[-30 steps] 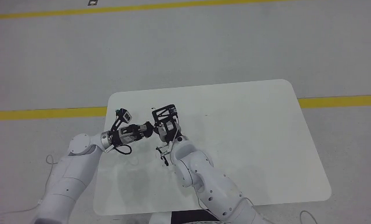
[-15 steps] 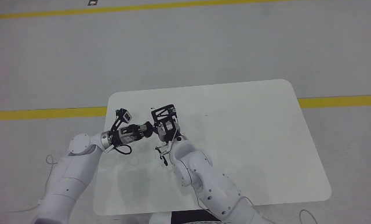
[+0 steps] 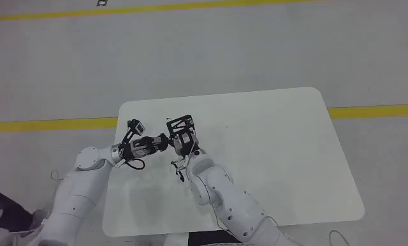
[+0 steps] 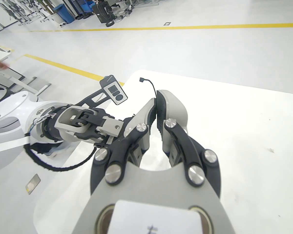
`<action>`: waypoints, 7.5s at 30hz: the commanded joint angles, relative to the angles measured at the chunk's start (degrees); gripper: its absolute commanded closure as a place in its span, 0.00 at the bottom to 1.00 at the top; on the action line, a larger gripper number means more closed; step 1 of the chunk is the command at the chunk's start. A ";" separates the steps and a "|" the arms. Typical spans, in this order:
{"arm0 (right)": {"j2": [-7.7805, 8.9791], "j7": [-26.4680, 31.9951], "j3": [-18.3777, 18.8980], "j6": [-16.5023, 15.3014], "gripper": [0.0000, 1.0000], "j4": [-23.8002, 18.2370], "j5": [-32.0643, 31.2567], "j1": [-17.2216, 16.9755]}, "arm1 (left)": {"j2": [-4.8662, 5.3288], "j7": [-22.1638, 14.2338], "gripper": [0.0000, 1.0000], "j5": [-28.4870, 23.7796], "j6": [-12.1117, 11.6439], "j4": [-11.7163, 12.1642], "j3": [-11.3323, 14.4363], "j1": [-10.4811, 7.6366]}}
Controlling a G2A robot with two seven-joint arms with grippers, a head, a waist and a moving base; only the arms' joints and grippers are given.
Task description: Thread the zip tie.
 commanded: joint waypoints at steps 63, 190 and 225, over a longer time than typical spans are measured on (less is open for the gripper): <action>-0.02 4.71 -0.23 0.45 1.00 -0.29 -3.40 -0.03 | 0.00 0.00 1.00 0.00 0.00 0.00 0.00 0.00; 2.00 8.21 1.82 -7.39 0.00 -12.22 -3.22 -4.65 | 0.00 0.00 1.00 0.00 0.00 0.00 0.00 0.00; 4.26 8.96 15.62 -35.08 0.00 -0.46 53.12 -4.16 | 0.41 -4.68 1.00 -12.87 6.51 7.11 2.23 -4.20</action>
